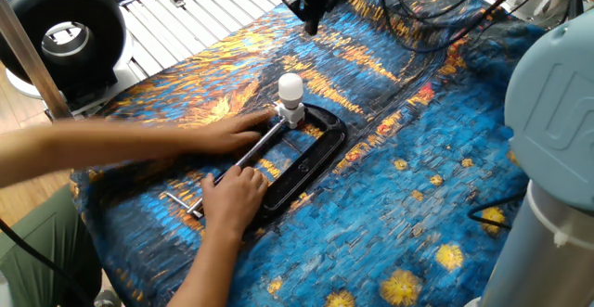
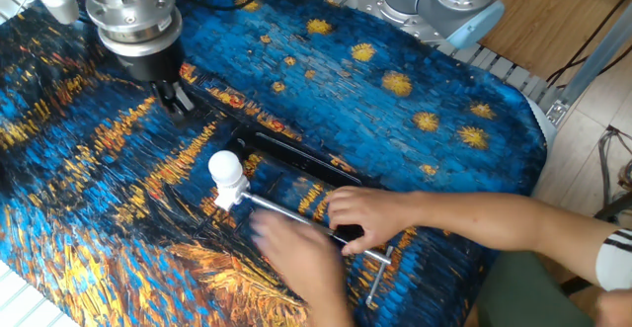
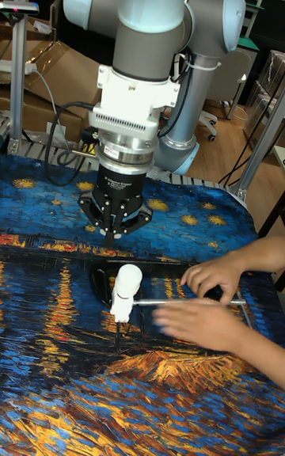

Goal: Install the light bulb by rotating it

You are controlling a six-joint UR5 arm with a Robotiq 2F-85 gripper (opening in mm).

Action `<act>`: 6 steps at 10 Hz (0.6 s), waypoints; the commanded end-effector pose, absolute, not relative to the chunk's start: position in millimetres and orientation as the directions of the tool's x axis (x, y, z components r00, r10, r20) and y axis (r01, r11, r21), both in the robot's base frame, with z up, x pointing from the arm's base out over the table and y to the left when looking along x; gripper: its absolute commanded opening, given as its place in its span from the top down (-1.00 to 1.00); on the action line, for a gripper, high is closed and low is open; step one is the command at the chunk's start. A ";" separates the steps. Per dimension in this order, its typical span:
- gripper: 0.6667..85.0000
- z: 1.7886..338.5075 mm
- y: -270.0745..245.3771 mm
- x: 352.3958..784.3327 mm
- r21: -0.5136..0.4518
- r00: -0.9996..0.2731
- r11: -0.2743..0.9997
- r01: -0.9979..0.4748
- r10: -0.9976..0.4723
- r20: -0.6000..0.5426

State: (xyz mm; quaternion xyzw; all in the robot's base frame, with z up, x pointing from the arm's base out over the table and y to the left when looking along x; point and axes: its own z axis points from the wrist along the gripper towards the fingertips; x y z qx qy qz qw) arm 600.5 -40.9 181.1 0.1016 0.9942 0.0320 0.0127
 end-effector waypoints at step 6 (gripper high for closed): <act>0.99 169.9 -33.5 600.4 0.072 -0.986 0.984 0.166 0.165 0.010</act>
